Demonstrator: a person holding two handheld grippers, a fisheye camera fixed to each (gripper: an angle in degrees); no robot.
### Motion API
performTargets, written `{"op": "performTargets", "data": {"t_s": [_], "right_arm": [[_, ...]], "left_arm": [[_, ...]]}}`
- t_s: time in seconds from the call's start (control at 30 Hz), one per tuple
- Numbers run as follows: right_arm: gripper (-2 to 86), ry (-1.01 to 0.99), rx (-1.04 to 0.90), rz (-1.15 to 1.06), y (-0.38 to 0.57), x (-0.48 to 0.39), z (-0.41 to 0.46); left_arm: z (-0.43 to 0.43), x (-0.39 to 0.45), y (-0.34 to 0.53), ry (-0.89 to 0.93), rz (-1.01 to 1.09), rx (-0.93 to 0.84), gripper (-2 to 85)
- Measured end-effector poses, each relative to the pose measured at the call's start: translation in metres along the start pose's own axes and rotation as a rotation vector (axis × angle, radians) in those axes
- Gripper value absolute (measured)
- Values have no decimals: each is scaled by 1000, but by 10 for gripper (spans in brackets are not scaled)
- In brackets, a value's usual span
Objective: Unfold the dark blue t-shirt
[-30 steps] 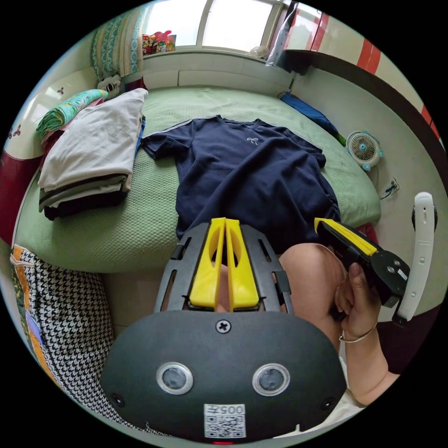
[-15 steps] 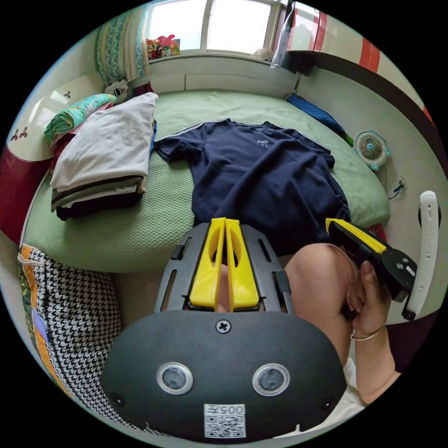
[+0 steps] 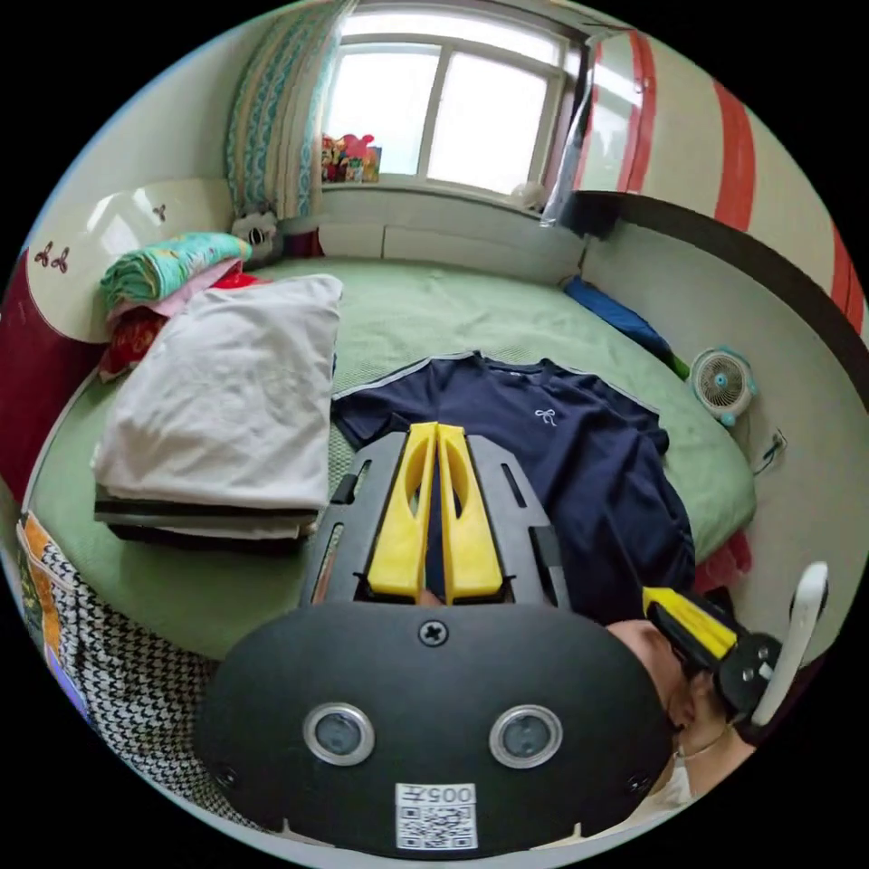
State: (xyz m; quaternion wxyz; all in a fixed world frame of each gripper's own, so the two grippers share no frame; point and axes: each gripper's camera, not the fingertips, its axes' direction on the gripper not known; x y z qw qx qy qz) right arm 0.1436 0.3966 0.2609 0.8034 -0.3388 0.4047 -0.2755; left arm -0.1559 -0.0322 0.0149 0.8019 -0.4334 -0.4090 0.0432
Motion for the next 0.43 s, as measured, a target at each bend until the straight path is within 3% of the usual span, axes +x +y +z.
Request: {"op": "performTargets", "data": {"t_s": [0.13, 0.2, 0.23, 0.33, 0.43], "right_arm": [[-12, 36, -25, -60, -13, -19, 7], [-12, 41, -19, -101, -23, -28, 6], [-11, 25, -11, -114, -26, -30, 5], [-11, -120, 70, -225, -53, -43, -6], [-8, -193, 179, -294, -103, -65, -17]], "left_arm": [[50, -23, 16, -27, -64, -20, -2], [51, -33, 14, 87, -123, -43, -2], [44, -33, 12, 120, -84, 36, -1], [45, -29, 2, -36, -19, 84, 0], [65, -33, -7, -27, 64, 9, 5]]}}
